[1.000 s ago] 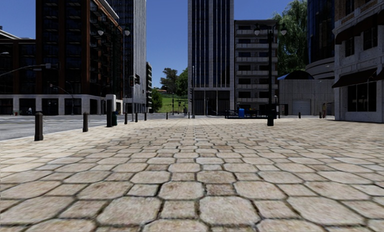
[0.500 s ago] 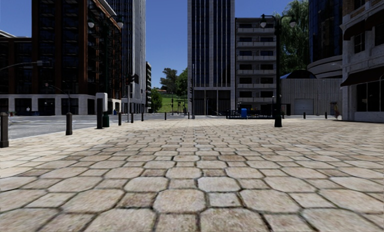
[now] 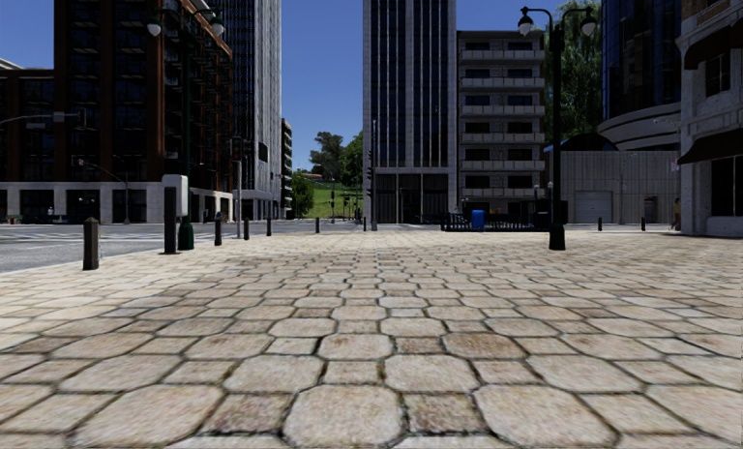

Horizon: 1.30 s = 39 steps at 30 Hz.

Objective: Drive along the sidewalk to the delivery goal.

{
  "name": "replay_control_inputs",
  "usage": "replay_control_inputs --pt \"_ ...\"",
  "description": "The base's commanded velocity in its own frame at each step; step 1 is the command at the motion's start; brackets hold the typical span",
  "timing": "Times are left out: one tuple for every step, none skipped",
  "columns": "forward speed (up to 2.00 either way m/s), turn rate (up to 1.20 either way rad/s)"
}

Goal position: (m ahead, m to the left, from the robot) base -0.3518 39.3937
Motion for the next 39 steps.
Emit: replay_control_inputs --pt "1.99 0.0" --pt "1.99 0.0" --pt "1.99 0.0" --pt "1.99 0.0" --pt "1.99 0.0" --pt "1.99 0.0" --pt "1.99 0.0" --pt "1.99 0.0" --pt "1.99 0.0" --pt "1.99 0.0" --pt "1.99 0.0" --pt "1.99 0.0" --pt "1.99 0.0" --pt "1.99 0.0" --pt "1.99 0.0" --pt "1.99 0.0" --pt "1.99 0.0" --pt "1.99 0.0" --pt "1.99 0.0" --pt "1.99 0.0" --pt "1.99 0.0" --pt "1.99 0.0" --pt "1.99 0.0" --pt "1.99 0.0" --pt "1.99 0.0" --pt "1.99 0.0" --pt "1.99 0.0" --pt "1.99 0.0" --pt "1.99 0.0" --pt "1.99 0.0" --pt "1.99 0.0" --pt "1.99 0.0" --pt "1.99 0.0" --pt "1.99 0.0" --pt "1.99 0.0" --pt "1.99 0.0" --pt "1.99 0.0" --pt "1.99 0.0" --pt "1.99 0.0"
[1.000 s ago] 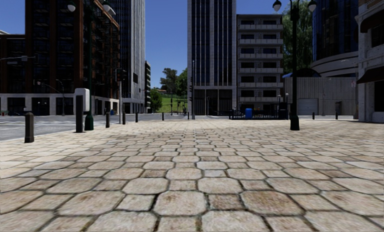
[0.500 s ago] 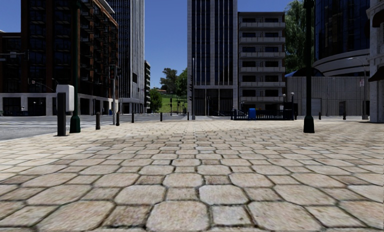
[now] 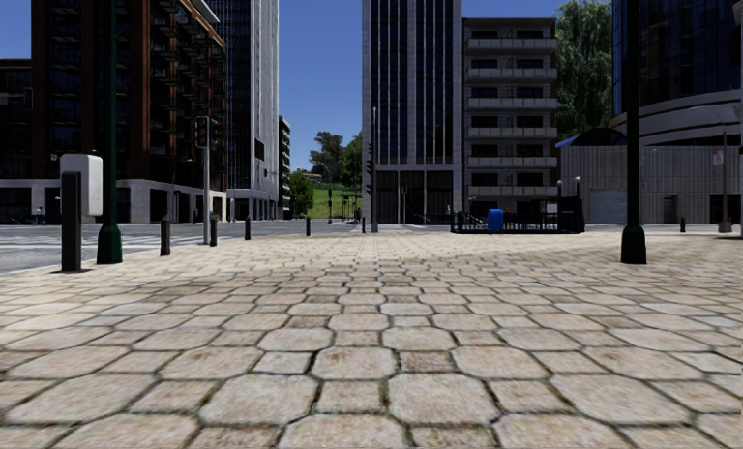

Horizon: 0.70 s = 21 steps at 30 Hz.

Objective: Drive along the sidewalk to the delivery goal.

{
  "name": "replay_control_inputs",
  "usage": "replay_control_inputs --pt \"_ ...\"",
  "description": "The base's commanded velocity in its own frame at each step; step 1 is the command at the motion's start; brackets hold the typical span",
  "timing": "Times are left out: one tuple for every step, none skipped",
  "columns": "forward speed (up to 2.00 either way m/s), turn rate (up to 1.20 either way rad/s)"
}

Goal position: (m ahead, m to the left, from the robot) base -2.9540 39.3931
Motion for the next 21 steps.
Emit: replay_control_inputs --pt "1.99 0.0" --pt "1.99 0.0" --pt "1.99 0.0" --pt "1.99 0.0" --pt "1.99 0.0" --pt "1.99 0.0" --pt "1.99 0.0" --pt "1.99 0.0" --pt "1.99 0.0" --pt "1.99 0.0" --pt "1.99 0.0" --pt "1.99 0.0" --pt "1.99 0.0" --pt "1.99 0.0" --pt "1.99 0.0" --pt "1.99 0.0" --pt "1.99 0.0" --pt "1.99 0.0" --pt "1.99 0.0" --pt "1.99 0.0" --pt "1.99 0.0"
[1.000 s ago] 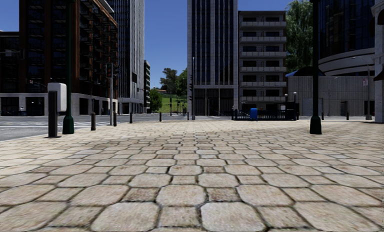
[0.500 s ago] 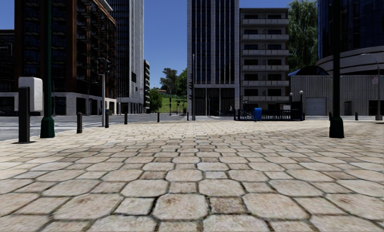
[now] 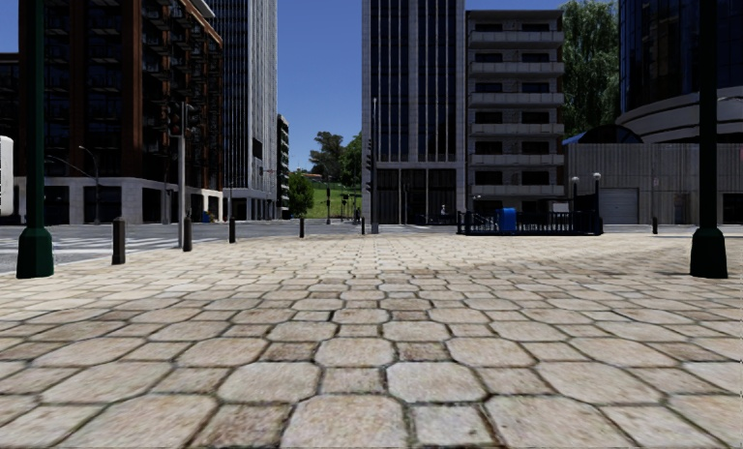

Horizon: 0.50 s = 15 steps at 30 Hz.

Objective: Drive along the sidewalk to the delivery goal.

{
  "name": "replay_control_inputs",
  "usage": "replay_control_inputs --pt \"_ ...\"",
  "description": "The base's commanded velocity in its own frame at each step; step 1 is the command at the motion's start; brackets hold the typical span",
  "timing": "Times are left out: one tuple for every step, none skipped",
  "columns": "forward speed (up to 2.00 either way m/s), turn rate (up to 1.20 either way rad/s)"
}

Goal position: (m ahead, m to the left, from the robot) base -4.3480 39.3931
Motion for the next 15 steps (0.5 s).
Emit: replay_control_inputs --pt "1.99 0.0" --pt "1.99 0.0" --pt "1.99 0.0" --pt "1.99 0.0" --pt "1.99 0.0" --pt "1.99 0.0" --pt "1.99 0.0" --pt "1.99 0.0" --pt "1.99 0.0" --pt "1.99 0.0" --pt "1.99 0.0" --pt "1.99 0.0" --pt "1.99 0.0" --pt "1.99 0.0" --pt "1.99 0.0"
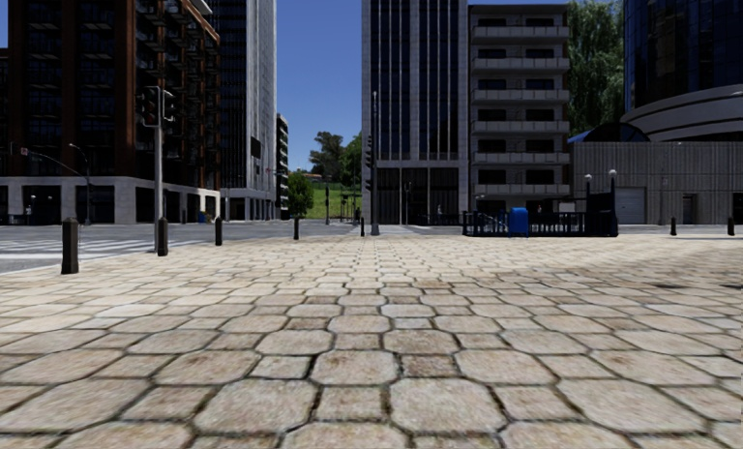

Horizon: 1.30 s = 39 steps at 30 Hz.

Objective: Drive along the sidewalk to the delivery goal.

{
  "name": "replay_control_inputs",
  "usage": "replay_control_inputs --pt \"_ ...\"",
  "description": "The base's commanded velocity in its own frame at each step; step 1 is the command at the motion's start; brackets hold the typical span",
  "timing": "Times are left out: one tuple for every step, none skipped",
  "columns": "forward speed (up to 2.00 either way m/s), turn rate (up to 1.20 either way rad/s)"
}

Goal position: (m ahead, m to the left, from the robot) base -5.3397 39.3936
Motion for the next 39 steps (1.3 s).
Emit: replay_control_inputs --pt "1.99 0.0" --pt "1.99 0.0" --pt "1.99 0.0" --pt "1.99 0.0" --pt "1.99 0.0" --pt "1.99 0.0" --pt "1.99 0.0" --pt "1.99 0.0" --pt "1.99 0.0" --pt "1.99 0.0" --pt "1.99 0.0" --pt "1.99 0.0" --pt "1.99 0.0" --pt "1.99 0.0" --pt "1.99 0.0" --pt "1.99 0.0" --pt "1.99 0.0" --pt "1.99 0.0" --pt "1.99 0.0" --pt "1.99 0.0" --pt "1.99 0.0" --pt "1.99 0.0" --pt "1.99 0.01" --pt "1.99 0.08" --pt "1.99 0.11" --pt "1.99 0.11" --pt "1.99 0.12" --pt "1.99 0.13" --pt "1.99 0.13" --pt "1.99 0.13" --pt "1.99 0.13" --pt "1.99 0.14" --pt "1.99 0.14" --pt "1.99 0.14" --pt "1.99 0.14" --pt "1.99 0.14" --pt "1.99 0.14" --pt "1.99 0.14" --pt "1.99 0.14"
